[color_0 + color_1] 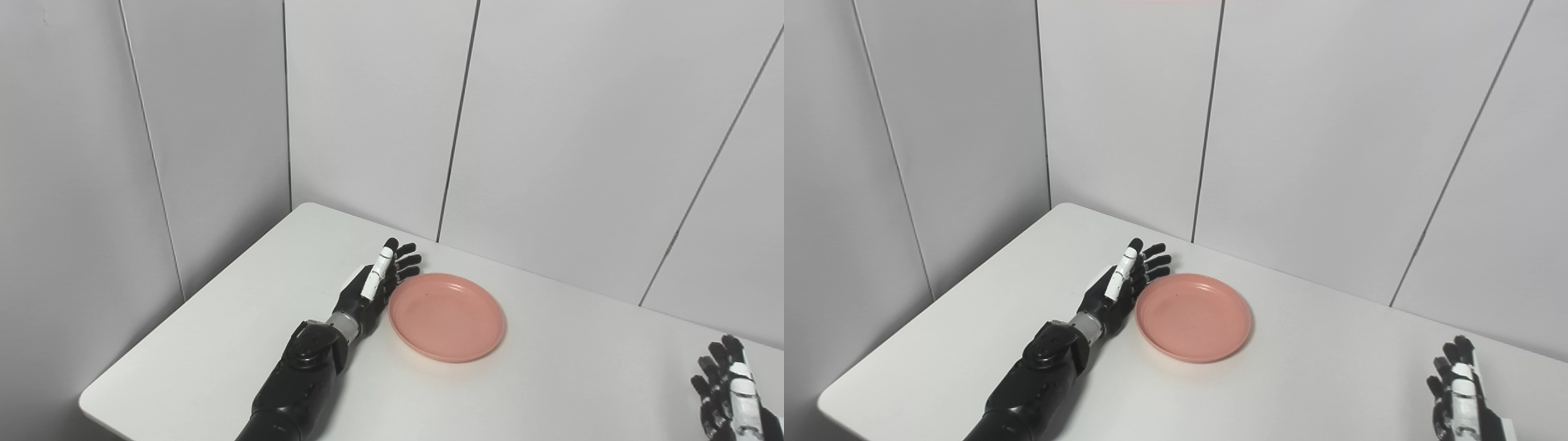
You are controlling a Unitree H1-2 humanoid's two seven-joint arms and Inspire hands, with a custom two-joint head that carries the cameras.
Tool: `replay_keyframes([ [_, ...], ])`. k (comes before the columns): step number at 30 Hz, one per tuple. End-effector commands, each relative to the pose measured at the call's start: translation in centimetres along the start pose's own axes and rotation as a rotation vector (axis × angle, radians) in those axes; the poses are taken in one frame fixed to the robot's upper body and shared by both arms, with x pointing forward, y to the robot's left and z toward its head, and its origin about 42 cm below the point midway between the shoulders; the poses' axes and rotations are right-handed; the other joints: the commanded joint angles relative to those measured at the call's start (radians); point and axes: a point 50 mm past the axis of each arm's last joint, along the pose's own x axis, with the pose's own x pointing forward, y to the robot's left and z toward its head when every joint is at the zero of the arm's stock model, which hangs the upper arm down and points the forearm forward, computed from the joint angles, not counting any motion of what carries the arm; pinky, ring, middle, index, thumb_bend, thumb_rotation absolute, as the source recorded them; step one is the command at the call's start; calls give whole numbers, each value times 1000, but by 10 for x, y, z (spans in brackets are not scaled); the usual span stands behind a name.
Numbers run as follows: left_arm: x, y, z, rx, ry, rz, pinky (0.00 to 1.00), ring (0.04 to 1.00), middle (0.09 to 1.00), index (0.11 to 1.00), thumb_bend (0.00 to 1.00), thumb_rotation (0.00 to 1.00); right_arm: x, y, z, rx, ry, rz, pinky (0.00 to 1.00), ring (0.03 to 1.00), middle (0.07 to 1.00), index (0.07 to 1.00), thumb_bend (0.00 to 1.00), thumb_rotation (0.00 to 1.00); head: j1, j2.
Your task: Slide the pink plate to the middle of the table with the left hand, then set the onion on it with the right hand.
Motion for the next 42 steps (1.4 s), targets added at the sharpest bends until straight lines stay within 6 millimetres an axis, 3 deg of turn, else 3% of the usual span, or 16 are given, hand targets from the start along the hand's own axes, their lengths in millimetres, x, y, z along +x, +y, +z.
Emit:
replay_keyframes([
  [1,15,-14,26,16,-73,-39,888,897,893,874,710,1000,10,1,11,-15,-94,12,1000,1000,1000,1000,145,1000,-23,8],
  [11,13,-23,24,19,-73,-83,900,907,903,884,711,1000,20,-3,-15,-55,-105,27,1000,1000,1000,1000,378,1000,-163,53],
  [19,12,-34,22,-7,-65,-118,911,919,915,895,717,1000,23,3,-21,-76,-112,13,1000,999,999,1000,515,949,-269,84],
  [30,7,-53,21,-17,-48,-136,903,918,911,889,703,1000,26,17,-19,-107,-108,-1,1000,999,998,1000,541,965,-326,103],
  [42,3,-60,20,-28,-33,-172,935,924,922,909,672,1000,29,26,-18,-111,-109,-17,1000,978,973,986,580,944,-404,120],
])
